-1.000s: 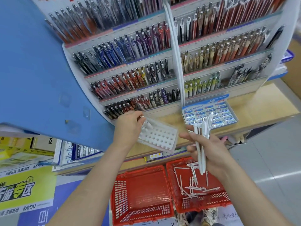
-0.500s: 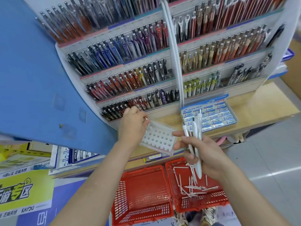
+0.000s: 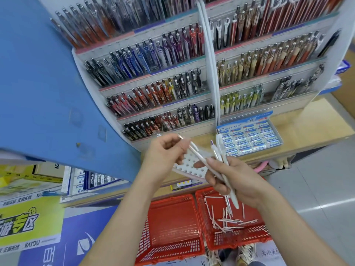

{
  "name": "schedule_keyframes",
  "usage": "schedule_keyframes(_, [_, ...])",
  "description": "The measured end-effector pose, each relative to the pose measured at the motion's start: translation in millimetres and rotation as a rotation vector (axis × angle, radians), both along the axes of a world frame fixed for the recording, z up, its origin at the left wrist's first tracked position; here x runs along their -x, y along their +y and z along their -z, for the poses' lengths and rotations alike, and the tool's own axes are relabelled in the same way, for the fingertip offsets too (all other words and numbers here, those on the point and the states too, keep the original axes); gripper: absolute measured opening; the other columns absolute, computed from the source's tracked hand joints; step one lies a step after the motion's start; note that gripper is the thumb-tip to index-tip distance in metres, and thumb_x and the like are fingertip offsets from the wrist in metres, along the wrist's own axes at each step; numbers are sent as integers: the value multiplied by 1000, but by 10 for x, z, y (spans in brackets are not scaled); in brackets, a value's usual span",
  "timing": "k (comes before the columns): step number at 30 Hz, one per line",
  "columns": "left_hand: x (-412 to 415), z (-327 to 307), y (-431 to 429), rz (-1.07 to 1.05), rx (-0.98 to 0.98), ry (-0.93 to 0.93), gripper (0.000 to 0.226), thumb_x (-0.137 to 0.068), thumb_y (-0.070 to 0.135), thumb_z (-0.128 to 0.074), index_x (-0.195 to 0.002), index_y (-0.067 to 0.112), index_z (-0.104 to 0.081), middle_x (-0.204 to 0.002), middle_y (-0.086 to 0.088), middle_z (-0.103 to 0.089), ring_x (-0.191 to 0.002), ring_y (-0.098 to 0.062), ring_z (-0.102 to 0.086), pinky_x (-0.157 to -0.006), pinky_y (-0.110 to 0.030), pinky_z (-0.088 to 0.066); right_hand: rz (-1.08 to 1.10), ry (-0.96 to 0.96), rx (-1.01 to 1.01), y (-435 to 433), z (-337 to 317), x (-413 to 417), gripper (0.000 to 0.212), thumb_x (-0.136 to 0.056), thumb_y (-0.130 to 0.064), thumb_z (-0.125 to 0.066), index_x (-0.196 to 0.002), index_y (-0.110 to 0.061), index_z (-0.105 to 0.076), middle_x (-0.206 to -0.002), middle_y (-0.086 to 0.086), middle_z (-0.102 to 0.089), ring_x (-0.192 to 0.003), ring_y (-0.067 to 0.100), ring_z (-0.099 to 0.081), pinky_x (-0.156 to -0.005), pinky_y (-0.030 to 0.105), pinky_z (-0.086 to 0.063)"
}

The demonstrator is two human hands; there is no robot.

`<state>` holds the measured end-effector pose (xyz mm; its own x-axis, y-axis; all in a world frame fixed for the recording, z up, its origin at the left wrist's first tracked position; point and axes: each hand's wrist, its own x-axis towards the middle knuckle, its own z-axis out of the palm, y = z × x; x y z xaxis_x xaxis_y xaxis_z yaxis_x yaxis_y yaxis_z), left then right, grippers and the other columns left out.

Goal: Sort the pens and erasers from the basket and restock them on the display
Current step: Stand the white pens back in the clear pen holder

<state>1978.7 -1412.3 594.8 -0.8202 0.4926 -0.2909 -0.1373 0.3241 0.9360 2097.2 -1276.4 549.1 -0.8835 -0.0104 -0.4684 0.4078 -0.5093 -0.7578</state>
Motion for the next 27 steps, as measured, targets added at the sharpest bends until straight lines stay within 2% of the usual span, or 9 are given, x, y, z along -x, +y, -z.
schedule_keyframes(3, [60, -75, -142, -74, -89, -72, 12, -90, 5, -58, -87, 5, -70, -66, -7, -59, -59, -14, -54, -54, -23, -49, 71, 7, -34, 20, 34, -26, 30, -85, -28, -61, -98, -3, -69, -58, 5, -44, -41, 12, -32, -42, 23, -21])
schedule_keyframes(7, [43, -142, -255, -82, -21, -7, 18, -92, 6, -56, -89, 13, -73, -73, -10, -65, -67, -16, -63, -65, -25, -56, 157, 27, -129, -70, 54, 13, 15, -90, -14, -62, -99, -4, -64, -59, 3, -41, -42, 11, -31, -40, 20, -24])
schedule_keyframes(13, [47, -257, -350, -104, 66, 75, 7, -82, 5, -68, -85, 11, -72, -66, -5, -71, -61, -14, -66, -61, -23, -56, 138, 52, -230, -173, 17, 2, 16, -89, -19, -65, -103, -13, -66, -61, 5, -56, -37, 13, -36, -39, 20, -27])
schedule_keyframes(16, [125, -291, -401, -157, 136, 242, 15, -82, 6, -70, -78, 20, -72, -63, -1, -70, -62, -16, -66, -62, -25, -56, 169, 13, -275, -180, 57, -6, 16, -89, -24, -64, -104, -18, -64, -65, 5, -59, -38, 13, -37, -40, 21, -30])
schedule_keyframes(18, [197, -284, -449, -154, 278, 445, 19, -83, 12, -70, -74, 29, -70, -62, 5, -68, -62, -8, -64, -65, -19, -53, 230, -38, -261, -163, 120, 4, 12, -94, -19, -58, -105, -18, -62, -68, 6, -55, -42, 13, -38, -43, 24, -30])
schedule_keyframes(20, [217, -256, -473, -90, 448, 604, 17, -84, 17, -68, -74, 32, -67, -63, 12, -66, -61, -1, -61, -66, -16, -51, 274, -91, -208, -130, 174, 8, 18, -93, -9, -51, -106, -16, -62, -72, 9, -52, -47, 14, -39, -44, 25, -30])
schedule_keyframes(23, [219, -127, -470, 16, 603, 716, 6, -87, 22, -66, -86, 23, -72, -70, 6, -69, -70, -14, -63, -73, -32, -53, 299, -110, -140, -89, 209, -11, 23, -96, -6, -47, -112, -14, -61, -73, 8, -53, -50, 12, -41, -44, 23, -32])
schedule_keyframes(27, [247, 76, -438, 72, 681, 805, 11, -89, 25, -63, -93, 18, -71, -77, -1, -70, -76, -20, -63, -71, -33, -49, 297, -72, -52, -78, 188, -65, 20, -100, -15, -45, -114, -20, -59, -71, 8, -55, -45, 14, -41, -39, 21, -28])
